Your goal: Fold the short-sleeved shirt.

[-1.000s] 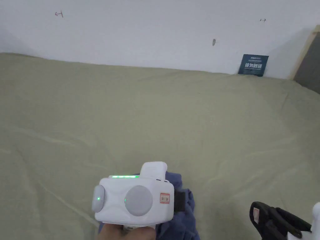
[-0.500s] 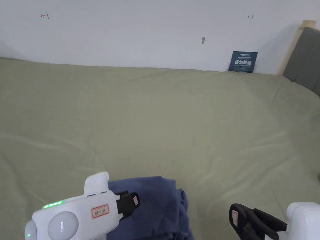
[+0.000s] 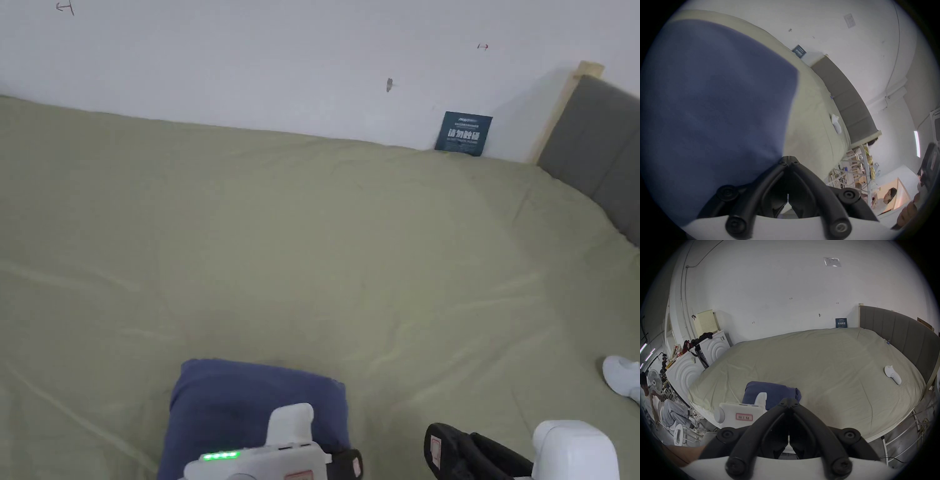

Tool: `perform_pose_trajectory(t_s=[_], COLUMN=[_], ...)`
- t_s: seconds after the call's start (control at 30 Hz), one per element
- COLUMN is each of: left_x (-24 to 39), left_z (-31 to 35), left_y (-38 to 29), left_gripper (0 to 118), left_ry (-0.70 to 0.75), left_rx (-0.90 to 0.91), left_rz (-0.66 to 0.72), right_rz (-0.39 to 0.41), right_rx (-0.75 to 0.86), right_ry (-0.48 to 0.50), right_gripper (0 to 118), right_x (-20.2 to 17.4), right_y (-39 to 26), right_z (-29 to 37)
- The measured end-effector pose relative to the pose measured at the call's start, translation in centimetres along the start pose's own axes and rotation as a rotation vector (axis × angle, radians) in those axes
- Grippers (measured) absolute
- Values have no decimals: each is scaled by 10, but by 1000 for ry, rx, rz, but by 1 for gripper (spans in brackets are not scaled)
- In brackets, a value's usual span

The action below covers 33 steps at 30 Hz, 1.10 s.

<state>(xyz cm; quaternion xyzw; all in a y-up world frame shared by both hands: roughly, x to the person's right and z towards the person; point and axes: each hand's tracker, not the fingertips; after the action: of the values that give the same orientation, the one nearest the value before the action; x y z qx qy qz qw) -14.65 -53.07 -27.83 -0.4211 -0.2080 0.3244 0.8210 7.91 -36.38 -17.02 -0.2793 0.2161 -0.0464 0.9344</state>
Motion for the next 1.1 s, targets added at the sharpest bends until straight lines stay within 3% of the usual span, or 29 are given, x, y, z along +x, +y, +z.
perform_pose_trajectory(t_s=[0.2,0.33,0.43,0.53,0.6,0.67,0.8,0.87,0.93,1.0,1.1], left_x=[22,-13,-52,-87,-98,-102,-101,-103,-106,-112,-124], left_z=[61,157,209,245,254,255,244,235,225,216,201], left_y=[2,17,25,23,20,16,9,8,12,14,20], left_gripper=[0,0,0,0,0,0,0,0,0,0,35], left_ry=[-95,34,228,277,271,276,233,196,164,148,109], left_rx=[72,225,289,362,398,395,353,323,283,255,233], left_rz=[-90,-130,-65,35,84,88,90,89,100,109,160], right_rz=[-32,-65,-102,-152,-231,-364,-465,-555,-571,-536,-553], right_rx=[17,-60,-158,-248,-330,-426,-514,-550,-509,-507,-516], right_ry=[43,227,427,622,745,822,741,713,742,721,726], right_gripper=[1,1,1,1,1,1,1,1,1,1,1], right_x=[7,11,6,0,0,7,36,60,75,82,90], right_y=[17,30,28,11,-7,-26,-56,-68,-66,-61,-63], right_z=[-12,-52,-107,-164,-200,-233,-273,-282,-280,-277,-277])
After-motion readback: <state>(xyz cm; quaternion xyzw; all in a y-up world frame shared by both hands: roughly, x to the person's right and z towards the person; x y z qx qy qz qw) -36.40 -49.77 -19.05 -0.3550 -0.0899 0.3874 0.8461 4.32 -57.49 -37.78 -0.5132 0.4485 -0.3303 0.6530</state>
